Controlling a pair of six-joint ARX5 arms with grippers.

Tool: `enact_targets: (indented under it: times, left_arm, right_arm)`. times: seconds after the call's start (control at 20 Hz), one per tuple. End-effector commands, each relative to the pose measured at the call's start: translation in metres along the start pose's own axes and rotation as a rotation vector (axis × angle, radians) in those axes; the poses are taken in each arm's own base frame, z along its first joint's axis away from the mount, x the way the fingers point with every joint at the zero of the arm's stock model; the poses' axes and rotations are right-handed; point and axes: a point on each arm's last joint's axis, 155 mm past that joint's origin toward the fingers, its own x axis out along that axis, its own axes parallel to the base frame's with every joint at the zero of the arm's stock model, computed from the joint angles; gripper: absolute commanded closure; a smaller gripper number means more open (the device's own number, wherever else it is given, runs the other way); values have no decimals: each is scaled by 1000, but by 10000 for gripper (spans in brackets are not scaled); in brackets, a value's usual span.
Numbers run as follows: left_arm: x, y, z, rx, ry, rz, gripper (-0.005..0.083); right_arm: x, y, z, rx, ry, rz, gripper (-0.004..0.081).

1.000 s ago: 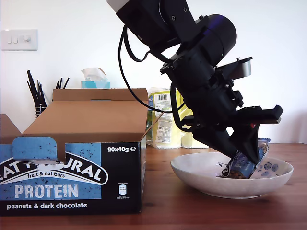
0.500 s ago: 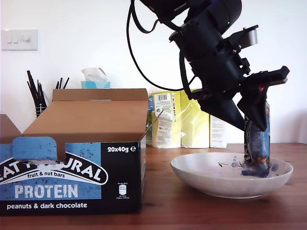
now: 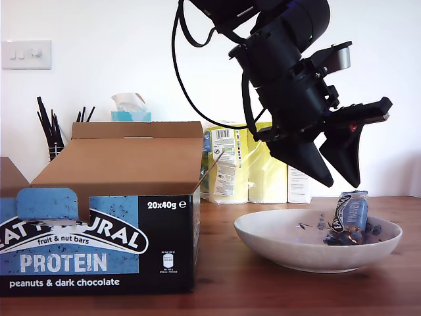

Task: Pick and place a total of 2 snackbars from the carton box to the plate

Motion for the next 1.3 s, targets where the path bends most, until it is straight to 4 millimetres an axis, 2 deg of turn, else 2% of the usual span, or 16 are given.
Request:
enact_targets:
  times: [0.0,0.05,0.1,0.2,0.4,0.6,0.95,1.2,1.25]
  left_arm:
    - [17,3,-19,-2,45,1,457]
    - [15,5,-20,-8,54,2,479]
    - [9,4,-22,-12,69,-5,549]
    - [-13,-4,-19,-11,81,-36,788]
    - [-71,-13,6,-5,25,-55,793]
    - [-101,0,4,-14,27,-3,794]
    - [-121,26,-50,-55,19,71,794]
    - [-154,55,-95,-191,-36,145,793]
    - [-161,60,-98,-201,-60,157,793]
  right_arm:
    - [1,0,2,-5,-10,2,783]
    - [1,0,3,-7,-15,2,783]
    - [1,0,5,-11,-23,1,783]
    - [1,0,10,-17,-41,0,783]
    - [1,-1,10,-42,-41,-1,783]
    - [2,-7,9,-44,-34,-34,783]
    - [12,-9,-3,-29,22,-29,783]
    - [16,-7,-4,-49,20,-10,783]
    - [18,-7,-2,-49,19,-9,783]
